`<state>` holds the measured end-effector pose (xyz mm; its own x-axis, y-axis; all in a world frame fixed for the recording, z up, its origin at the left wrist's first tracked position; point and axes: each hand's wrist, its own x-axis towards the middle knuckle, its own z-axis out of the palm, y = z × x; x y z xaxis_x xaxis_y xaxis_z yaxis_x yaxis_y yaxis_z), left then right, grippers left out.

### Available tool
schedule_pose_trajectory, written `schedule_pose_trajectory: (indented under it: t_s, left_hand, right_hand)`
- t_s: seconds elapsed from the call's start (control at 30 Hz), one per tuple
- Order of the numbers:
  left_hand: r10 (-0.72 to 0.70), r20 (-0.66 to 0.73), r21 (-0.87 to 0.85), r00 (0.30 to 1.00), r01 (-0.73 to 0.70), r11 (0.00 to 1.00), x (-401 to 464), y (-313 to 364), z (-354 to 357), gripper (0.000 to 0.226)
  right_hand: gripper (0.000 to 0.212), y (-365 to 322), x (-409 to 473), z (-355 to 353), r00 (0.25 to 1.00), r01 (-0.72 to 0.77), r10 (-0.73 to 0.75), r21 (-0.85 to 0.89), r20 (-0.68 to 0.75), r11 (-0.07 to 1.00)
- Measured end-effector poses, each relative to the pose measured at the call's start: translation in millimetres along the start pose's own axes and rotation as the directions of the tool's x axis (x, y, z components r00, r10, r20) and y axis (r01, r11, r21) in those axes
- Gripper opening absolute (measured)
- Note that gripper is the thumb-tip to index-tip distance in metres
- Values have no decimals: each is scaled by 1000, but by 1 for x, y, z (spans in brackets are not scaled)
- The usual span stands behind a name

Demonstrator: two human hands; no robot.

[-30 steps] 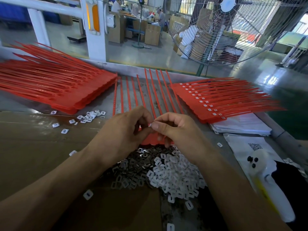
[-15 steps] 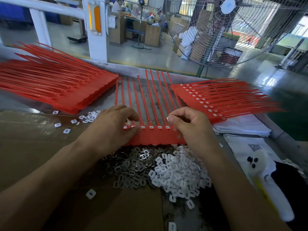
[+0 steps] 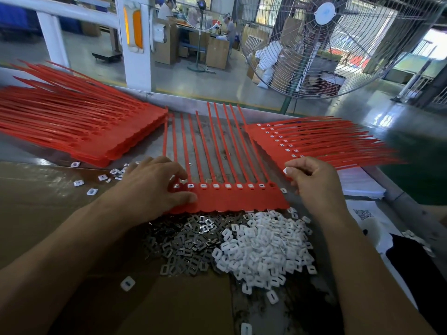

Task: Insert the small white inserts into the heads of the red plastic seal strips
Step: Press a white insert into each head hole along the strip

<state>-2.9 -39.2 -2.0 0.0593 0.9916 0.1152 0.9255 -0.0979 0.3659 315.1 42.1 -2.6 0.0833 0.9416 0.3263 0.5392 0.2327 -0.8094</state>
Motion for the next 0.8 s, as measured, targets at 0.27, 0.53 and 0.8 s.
schedule_pose_trajectory:
  t_s: [0.27,0.53,0.8]
  left_hand:
    - [11,60,-13,998,-10,1000,-1,0,-3,82]
    - [7,84,-24,996,-5,1000,0,1,-2,79]
    - [11,107,-36,994,-7,999,1,0,-2,76]
  right_hand:
    - [19,4,-1,8,983,62,-36,-137,182,989]
    - [20,4,1,12,972,61,-4,-239,236,969]
    - [21,2,1,14,970,59,6,-258,244,964]
